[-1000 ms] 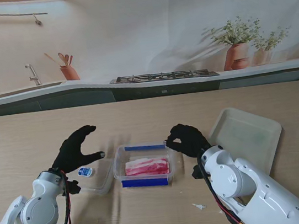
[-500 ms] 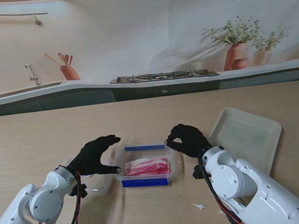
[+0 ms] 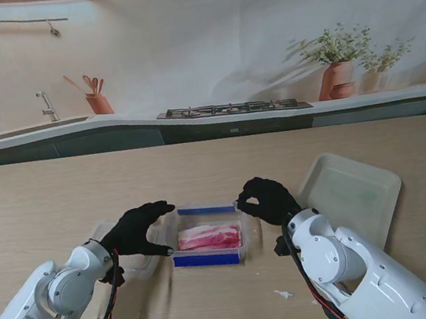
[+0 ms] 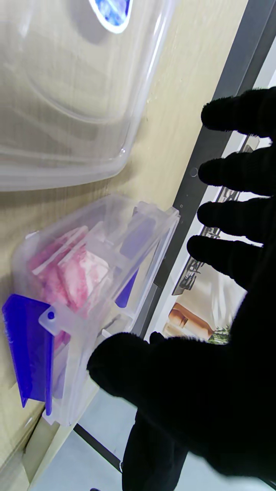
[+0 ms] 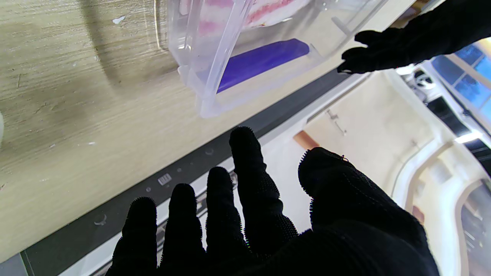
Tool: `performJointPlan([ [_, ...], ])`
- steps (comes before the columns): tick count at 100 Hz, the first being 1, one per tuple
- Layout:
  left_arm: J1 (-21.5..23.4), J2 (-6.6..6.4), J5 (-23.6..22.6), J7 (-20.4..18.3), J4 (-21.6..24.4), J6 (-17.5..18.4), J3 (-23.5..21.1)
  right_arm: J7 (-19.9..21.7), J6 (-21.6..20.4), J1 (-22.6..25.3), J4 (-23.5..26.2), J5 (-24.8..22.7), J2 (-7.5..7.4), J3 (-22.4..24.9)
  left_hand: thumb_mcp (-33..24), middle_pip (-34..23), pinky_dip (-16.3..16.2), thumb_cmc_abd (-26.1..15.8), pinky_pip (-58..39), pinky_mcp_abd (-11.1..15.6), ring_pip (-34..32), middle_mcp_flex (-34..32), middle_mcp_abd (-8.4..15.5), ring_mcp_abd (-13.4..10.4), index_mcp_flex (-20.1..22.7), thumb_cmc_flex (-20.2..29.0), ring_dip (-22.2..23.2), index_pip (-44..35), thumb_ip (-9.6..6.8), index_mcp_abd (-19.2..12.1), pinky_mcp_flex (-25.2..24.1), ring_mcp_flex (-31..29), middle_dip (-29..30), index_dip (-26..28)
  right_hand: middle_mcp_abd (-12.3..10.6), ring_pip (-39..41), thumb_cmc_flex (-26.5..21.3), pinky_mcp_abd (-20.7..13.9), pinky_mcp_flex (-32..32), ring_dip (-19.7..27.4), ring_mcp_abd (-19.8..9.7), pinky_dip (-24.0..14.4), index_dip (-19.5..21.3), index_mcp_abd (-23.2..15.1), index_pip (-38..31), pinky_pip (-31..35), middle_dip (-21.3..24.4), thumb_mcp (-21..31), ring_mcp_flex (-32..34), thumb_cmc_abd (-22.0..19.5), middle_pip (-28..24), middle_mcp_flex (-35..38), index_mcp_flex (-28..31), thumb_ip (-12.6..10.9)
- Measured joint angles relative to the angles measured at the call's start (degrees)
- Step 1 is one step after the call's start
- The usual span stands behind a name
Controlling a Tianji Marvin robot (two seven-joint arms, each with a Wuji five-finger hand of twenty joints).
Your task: Separate the bacon slices onto the tray
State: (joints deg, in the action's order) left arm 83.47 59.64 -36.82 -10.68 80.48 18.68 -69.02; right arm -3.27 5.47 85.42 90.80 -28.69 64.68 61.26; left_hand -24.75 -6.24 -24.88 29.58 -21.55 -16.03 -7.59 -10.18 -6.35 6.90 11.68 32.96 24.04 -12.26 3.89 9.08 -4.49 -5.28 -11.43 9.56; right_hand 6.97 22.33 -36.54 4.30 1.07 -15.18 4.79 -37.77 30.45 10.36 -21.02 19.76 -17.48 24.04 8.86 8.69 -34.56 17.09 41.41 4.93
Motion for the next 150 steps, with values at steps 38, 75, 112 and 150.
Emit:
performJointPlan([
  [38, -1.3, 0.01, 0.1, -0.8, -1.6, -1.1, 1.7, -0.9, -2.0, 0.6, 0.6, -0.9, 0.00, 0.7, 0.4, 0.1, 0.0, 0.0, 0.0, 0.0, 0.0, 0.0, 0.0, 0.0, 0.0, -1.0, 0.0, 0.0, -0.01, 0.0, 0.0, 0.0, -1.2, 0.0, 0.0, 0.5, 0.0, 0.1, -0.7, 0.0, 0.4, 0.0, 0.0, -0.6, 0.0, 0.0, 0.0, 0.0, 0.4, 0.0, 0.0, 0.1, -0.8, 0.0],
  [75, -1.9, -0.08, 0.2, -1.6, -1.6, -1.7, 2.3, 3.1, -8.0, -1.6, 4.0, 1.6, -0.78, -1.7, -0.1, 0.1, -0.6, 0.0, 0.0, 0.0, 0.0, 0.0, 0.0, 0.0, 0.0, -1.7, 0.0, 0.0, 0.00, 0.0, 0.1, 0.0, -1.2, 0.0, 2.4, 11.9, 0.0, 3.8, -13.9, -5.7, 6.4, -1.4, -0.8, -0.7, 0.0, 6.3, -1.5, 3.9, 11.9, 0.7, -3.1, 7.3, -0.8, 0.0],
  [112, -2.0, -0.10, 0.2, -1.7, -1.6, -1.8, 2.4, 9.3, 0.1, -11.8, 0.8, 8.3, -0.92, -11.9, -0.1, 0.1, -0.6, 0.1, 0.0, 0.0, 0.0, 0.0, 0.0, 0.0, 0.0, -1.8, 0.0, 0.0, -0.01, 0.0, 0.1, 0.0, -1.2, 0.0, 3.3, 12.6, 0.0, 4.4, -12.1, -6.4, 7.0, 1.8, -0.8, -0.6, 0.0, 16.2, -1.7, 3.9, 12.6, 0.7, -3.2, 8.4, -0.7, 0.0],
  [150, -2.4, -0.16, 0.0, -1.7, -1.8, -1.7, 2.9, 11.2, 6.9, -18.5, -5.3, 11.2, 0.99, -19.3, -0.6, 0.2, -0.6, 0.2, 0.0, 0.0, 0.0, 0.0, 0.0, 0.0, 0.0, -2.5, 0.0, 0.0, 0.00, 0.0, 0.2, 0.0, -1.2, 0.0, 3.3, 12.6, 0.0, 4.3, -8.8, -6.4, 7.1, 4.7, -0.8, 0.1, 1.3, 21.3, -1.8, 3.9, 12.6, 0.7, -3.2, 7.6, -1.7, 0.0],
])
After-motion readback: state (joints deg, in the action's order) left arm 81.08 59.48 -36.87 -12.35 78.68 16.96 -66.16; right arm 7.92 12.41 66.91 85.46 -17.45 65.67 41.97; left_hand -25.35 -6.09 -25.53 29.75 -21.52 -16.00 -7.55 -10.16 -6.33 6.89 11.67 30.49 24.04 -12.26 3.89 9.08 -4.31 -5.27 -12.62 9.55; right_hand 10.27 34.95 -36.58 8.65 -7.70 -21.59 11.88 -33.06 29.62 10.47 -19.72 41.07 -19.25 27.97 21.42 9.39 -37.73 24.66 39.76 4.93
